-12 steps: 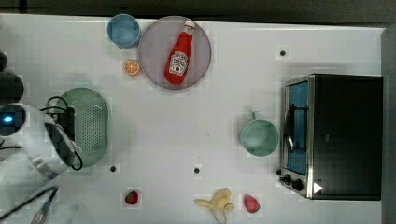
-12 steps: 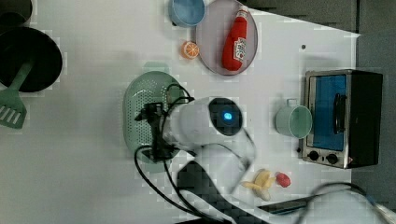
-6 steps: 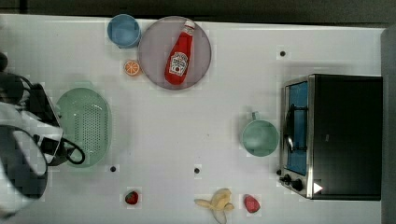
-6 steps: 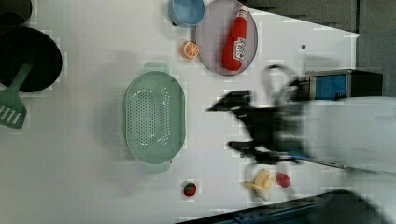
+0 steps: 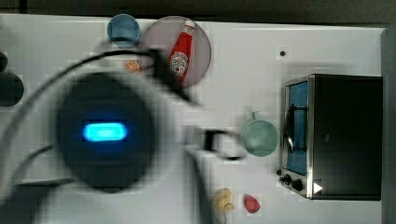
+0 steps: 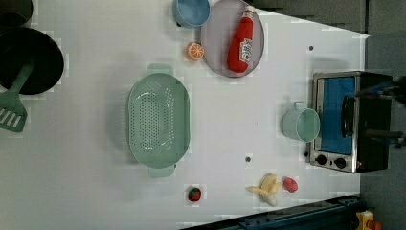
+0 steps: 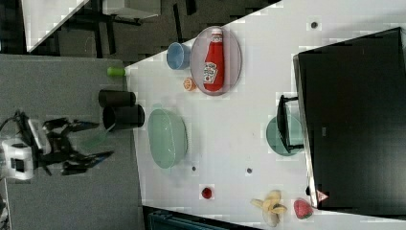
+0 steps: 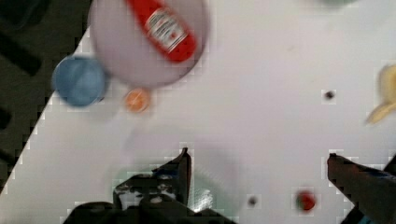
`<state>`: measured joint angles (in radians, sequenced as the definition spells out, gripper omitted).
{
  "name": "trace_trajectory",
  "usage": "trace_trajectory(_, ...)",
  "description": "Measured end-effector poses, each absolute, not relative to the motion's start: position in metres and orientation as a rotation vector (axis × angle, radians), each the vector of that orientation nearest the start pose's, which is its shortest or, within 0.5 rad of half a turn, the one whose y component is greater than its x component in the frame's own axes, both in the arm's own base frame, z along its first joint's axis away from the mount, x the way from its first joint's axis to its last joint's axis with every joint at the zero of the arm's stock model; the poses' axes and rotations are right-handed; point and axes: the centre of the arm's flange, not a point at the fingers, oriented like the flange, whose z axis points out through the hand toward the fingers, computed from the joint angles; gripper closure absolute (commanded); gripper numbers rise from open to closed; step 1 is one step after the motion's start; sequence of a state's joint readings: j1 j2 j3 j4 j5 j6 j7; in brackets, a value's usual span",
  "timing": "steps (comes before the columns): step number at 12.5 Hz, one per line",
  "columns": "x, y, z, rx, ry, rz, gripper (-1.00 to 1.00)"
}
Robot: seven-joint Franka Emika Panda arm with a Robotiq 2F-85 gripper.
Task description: Drag strainer right to left.
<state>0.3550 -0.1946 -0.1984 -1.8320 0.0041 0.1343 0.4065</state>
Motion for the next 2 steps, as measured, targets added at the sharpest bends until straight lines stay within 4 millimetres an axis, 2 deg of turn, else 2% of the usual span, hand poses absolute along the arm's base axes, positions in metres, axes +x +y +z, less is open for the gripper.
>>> trace_trajectory(2, 0.506, -0.008, 0.602, -2.718, 1.557, -0.053, -1.0)
